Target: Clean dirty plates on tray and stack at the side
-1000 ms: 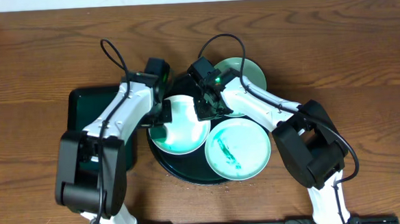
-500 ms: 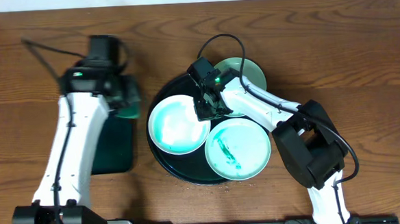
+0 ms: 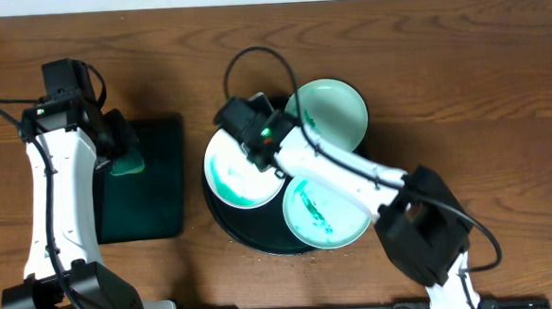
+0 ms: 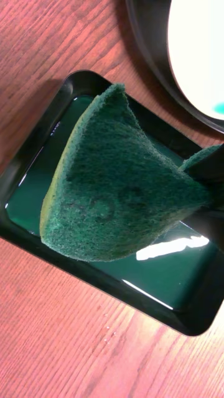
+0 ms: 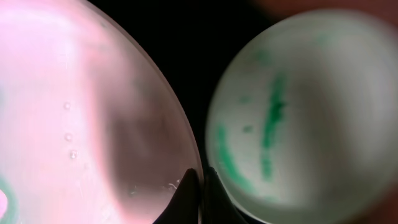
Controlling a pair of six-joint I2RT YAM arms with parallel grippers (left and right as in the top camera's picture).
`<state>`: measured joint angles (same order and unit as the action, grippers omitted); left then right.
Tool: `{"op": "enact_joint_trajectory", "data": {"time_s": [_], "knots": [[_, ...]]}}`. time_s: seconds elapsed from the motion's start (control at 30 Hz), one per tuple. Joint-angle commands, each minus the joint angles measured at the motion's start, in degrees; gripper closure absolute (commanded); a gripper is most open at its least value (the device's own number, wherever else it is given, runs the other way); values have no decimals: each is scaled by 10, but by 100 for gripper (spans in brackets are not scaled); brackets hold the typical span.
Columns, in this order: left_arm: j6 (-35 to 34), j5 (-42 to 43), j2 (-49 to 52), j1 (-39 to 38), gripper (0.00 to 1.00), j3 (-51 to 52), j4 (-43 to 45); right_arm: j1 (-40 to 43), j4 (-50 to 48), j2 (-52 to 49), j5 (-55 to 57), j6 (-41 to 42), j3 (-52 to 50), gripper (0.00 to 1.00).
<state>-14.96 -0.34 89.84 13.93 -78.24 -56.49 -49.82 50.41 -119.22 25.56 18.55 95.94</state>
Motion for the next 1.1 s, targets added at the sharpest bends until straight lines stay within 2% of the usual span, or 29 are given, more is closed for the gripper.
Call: {"op": "enact_joint_trajectory", "data": {"time_s": [0.0, 0.3, 0.7, 0.9, 1.07], "knots": [[5, 3, 4, 2, 93, 6, 0, -32, 5, 38, 216, -35, 15, 99], [5, 3, 4, 2, 93, 6, 0, -105, 7, 82, 410, -65, 15, 99], [5, 3, 4, 2, 93, 6, 0, -150, 6, 120, 535, -105, 15, 99], [5, 3, 4, 2, 93, 6, 0, -153, 6, 122, 556, -105, 15, 99], [5, 3, 4, 2, 93, 6, 0, -147, 10, 122, 459, -105, 15, 99]]}}
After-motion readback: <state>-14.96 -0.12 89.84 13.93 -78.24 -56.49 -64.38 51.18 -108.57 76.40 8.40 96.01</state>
